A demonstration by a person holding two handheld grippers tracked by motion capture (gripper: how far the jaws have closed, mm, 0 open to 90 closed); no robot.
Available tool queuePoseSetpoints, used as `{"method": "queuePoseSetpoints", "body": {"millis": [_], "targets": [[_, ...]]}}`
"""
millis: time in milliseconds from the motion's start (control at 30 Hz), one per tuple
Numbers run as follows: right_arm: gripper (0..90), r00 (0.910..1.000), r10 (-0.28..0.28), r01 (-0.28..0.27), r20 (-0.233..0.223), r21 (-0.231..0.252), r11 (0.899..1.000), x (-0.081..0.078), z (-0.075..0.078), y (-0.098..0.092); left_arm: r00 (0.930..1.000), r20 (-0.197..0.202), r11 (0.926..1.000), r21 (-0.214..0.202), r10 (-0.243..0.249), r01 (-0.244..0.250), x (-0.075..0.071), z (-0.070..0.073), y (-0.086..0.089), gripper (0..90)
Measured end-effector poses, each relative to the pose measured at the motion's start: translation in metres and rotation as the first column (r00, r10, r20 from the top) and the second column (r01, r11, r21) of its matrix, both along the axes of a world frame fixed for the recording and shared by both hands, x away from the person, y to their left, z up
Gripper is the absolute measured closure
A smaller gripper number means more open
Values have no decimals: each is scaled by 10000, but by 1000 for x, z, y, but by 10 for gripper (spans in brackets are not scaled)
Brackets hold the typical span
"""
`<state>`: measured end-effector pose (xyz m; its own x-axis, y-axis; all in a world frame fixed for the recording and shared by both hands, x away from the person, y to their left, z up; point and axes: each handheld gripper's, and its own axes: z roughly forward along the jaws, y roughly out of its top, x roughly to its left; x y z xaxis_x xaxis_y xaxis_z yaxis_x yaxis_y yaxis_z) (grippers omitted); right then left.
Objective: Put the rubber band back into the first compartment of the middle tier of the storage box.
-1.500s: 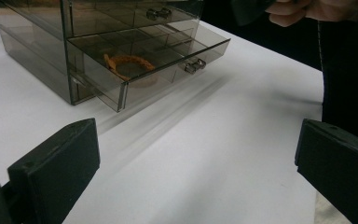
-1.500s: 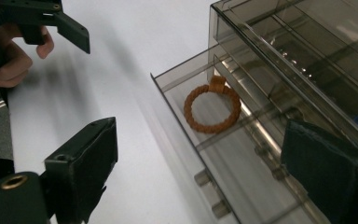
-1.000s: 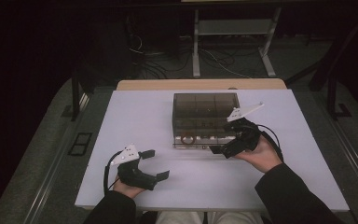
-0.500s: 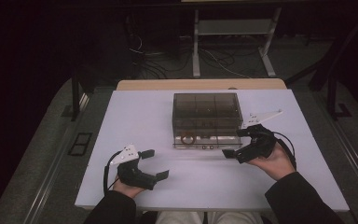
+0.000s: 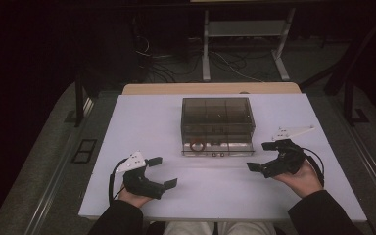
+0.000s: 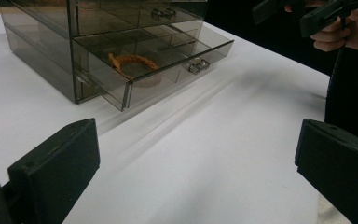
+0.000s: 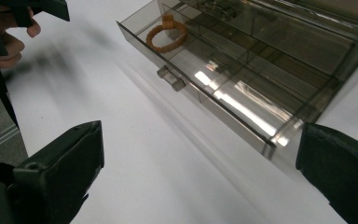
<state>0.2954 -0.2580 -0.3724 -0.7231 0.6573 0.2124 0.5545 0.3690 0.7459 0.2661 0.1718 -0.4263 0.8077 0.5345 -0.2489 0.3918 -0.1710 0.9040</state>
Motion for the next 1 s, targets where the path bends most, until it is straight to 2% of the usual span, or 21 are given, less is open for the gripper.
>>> {"method": "queuePoseSetpoints", "body": {"millis": [233, 500, 667, 1000], "targets": [[3, 9996, -276, 276, -35, 193, 9994, -10, -6, -13, 10000, -4, 10000, 34, -17, 17, 1, 0, 0, 0], [3, 9988, -492, 489, 71, 285, 9984, -22, -20, -27, 10000, -9, 10000, 60, 7, -7, 1, 0, 0, 0], [3, 9968, -789, 792, -79, 510, 9956, -29, -29, -36, 10000, -25, 10000, 58, 5, -5, 0, -1, 0, 0], [3, 9926, -1157, 1177, -357, 594, 9913, -41, -47, -49, 10000, -41, 10000, 50, 4, -4, 1, -1, 0, 0]]}}
